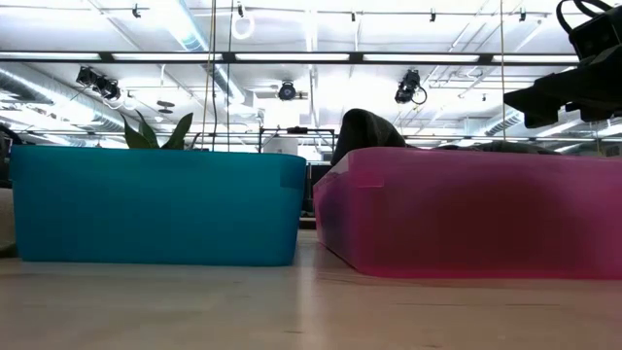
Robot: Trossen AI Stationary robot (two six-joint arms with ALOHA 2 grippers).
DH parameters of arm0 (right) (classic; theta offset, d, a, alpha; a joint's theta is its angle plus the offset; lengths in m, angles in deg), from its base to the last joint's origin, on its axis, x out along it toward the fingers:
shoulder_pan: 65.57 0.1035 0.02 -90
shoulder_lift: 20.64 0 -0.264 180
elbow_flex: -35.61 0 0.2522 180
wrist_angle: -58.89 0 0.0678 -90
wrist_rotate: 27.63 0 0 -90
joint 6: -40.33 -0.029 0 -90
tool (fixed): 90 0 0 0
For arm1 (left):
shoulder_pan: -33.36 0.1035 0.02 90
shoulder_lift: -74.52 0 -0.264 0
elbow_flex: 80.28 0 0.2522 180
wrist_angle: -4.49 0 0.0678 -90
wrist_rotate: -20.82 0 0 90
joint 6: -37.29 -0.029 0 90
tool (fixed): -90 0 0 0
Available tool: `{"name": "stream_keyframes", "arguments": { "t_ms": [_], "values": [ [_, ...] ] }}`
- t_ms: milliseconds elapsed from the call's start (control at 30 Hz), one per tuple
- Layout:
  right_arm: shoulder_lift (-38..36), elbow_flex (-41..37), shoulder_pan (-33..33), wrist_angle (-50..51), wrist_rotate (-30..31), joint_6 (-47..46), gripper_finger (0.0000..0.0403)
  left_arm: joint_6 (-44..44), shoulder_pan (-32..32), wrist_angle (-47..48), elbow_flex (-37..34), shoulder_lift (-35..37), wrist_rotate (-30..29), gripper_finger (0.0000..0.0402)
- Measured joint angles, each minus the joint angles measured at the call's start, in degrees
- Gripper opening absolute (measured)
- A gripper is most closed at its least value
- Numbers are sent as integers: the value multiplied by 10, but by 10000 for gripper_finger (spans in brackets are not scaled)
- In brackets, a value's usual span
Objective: Pick & Place hat
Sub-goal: Put the bottom brown cap into the blue bin
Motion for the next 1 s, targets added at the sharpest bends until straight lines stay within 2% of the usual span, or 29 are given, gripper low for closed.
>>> {"name": "stream_keyframes", "arguments": {
  "t_ms": [100,400,767,867,1000],
  "values": [
    [0,0,0,0,0,0,224,-28,-12,14,-7,-12,27,170],
    [0,0,0,0,0,0,224,-48,-26,51,-53,-15,3,170],
    [0,0,0,0,0,0,224,-85,-13,-45,-202,-14,-17,165],
    [0,0,0,0,0,0,224,-86,-14,-51,-221,-13,-11,132],
    [0,0,0,0,0,0,224,-74,-17,-28,-208,-8,0,24]
  ]
}}
